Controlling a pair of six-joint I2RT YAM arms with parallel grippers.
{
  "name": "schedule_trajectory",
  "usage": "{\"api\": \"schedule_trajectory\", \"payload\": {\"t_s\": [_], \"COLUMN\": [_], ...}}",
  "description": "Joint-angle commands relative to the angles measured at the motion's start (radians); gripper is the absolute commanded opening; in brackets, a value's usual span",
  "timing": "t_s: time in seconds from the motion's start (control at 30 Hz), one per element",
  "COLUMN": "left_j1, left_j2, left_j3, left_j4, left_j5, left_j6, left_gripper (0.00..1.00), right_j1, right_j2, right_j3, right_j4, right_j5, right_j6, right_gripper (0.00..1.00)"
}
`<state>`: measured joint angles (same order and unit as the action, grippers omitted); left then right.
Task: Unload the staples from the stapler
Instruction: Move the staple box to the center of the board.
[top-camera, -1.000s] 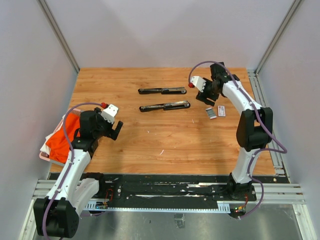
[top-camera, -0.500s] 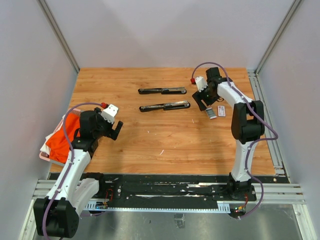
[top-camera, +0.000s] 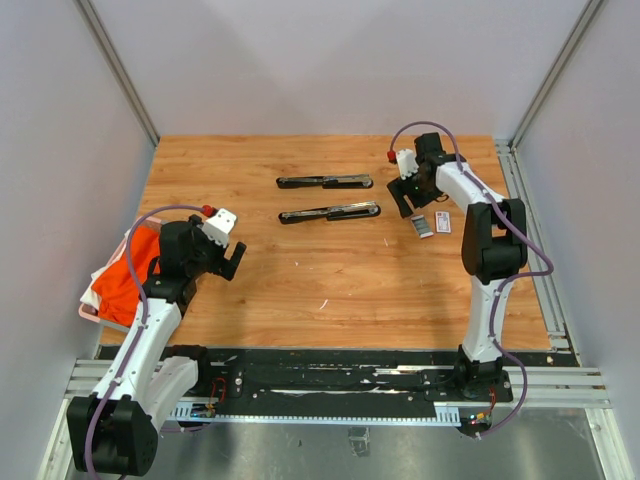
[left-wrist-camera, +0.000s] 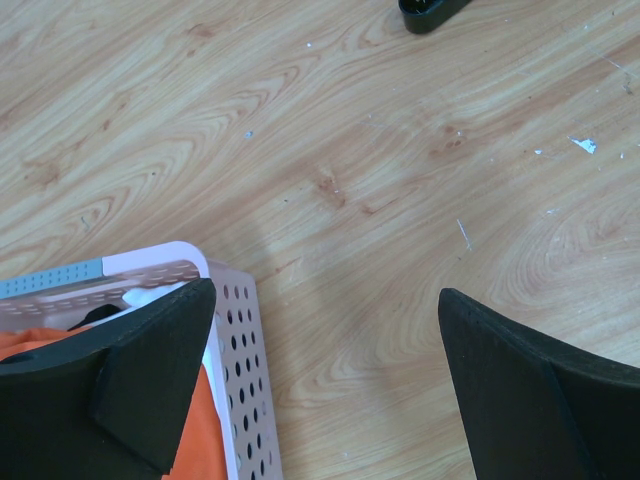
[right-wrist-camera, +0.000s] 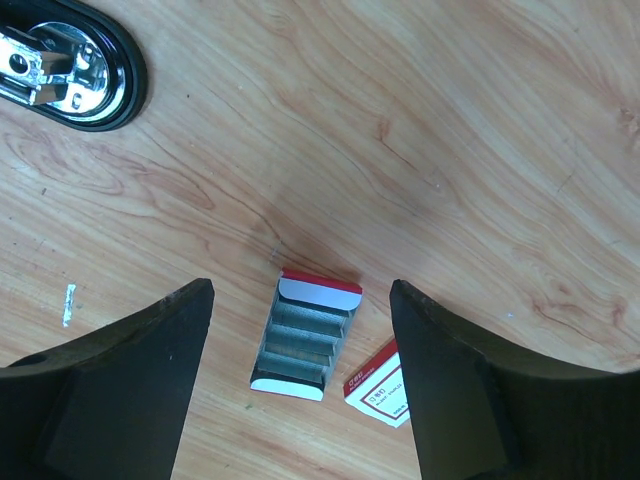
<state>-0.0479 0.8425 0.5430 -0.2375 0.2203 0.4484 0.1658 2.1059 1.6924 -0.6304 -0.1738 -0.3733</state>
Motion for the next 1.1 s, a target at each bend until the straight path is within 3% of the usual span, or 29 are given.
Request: {"api": "schedule_trajectory", "payload": {"t_s": [0.0, 0.5, 1.07], "left_j1": [0.006, 0.006, 0.006], "left_j2": [-0.005, -0.009, -0.010], "left_j3": [-0.007, -0.008, -0.008], "left_j4": [0.026, 0.026, 0.024], "left_j5": [0.008, 0.009, 0.014], "left_j6": [0.012, 0.013, 0.012], "left_gripper": [0.98, 0.98, 0.98], "right_j1": [-0.024, -0.061, -0.056], "right_j2": [0.024, 0.058, 0.026], "right_j3": [-0.013, -0.041, -0.094], "right_j4": [0.006, 0.000, -0.037], "right_j5": [0.024, -0.011, -0.024], "right_j6": [0.026, 0.062, 0.041], "right_gripper": [0.74, 0.68, 0.48]}}
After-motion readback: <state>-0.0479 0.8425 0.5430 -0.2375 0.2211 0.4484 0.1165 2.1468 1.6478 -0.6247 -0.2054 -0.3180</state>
